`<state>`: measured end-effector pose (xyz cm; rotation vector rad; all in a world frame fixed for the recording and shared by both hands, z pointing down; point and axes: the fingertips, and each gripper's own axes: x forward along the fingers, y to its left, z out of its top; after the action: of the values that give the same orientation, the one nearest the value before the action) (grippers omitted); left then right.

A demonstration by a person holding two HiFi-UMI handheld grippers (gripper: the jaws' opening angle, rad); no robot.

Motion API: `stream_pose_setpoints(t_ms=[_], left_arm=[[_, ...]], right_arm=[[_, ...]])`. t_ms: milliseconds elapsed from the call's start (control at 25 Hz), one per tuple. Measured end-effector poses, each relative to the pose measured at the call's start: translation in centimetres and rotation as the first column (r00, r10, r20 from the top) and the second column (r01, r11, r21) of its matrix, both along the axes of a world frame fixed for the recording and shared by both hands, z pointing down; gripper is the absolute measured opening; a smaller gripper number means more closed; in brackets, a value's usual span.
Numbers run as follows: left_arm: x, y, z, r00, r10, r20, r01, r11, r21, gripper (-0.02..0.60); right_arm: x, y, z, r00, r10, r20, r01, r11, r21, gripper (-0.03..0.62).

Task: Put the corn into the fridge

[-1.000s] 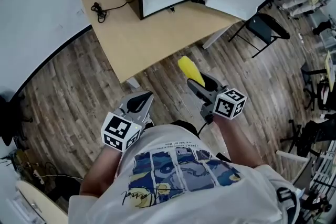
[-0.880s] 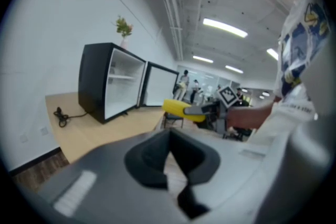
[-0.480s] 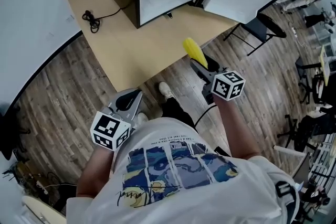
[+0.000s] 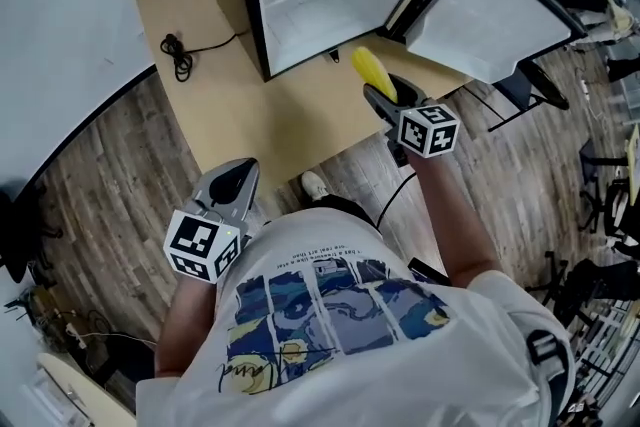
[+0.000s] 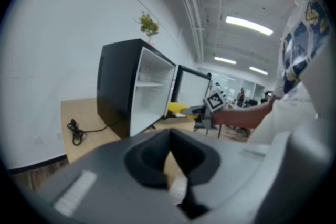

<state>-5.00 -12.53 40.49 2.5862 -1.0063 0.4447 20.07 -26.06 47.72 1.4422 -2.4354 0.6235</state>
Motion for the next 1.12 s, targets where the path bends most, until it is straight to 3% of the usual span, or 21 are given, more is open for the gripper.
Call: stream_pose_setpoints(t_ms=[480, 840, 1120], left_arm=[[2.1, -6.2, 0.8, 0.987, -0.151, 0.053, 0.152, 0.988, -0.025, 0.009], [1.1, -7.2, 2.1, 0.95, -0.295, 0.103, 0.303, 0.949, -0.082, 0.009], [0.2, -7.1, 3.1, 0.923, -0.359, 0.137, 0.375, 0.919, -0.12, 0.009]], right_arm=[[2.4, -14.2, 5.9, 0.994, -0.039, -0.101, 0.037, 0.999, -0.022, 0.239], [1.4, -22.4, 9.7, 0.987, -0.048, -0.154, 0.041, 0.998, -0.044, 0.239], [0.5, -27.1, 11.5, 0.978, -0.036, -0.203, 0.029, 0.999, -0.035, 0.239]])
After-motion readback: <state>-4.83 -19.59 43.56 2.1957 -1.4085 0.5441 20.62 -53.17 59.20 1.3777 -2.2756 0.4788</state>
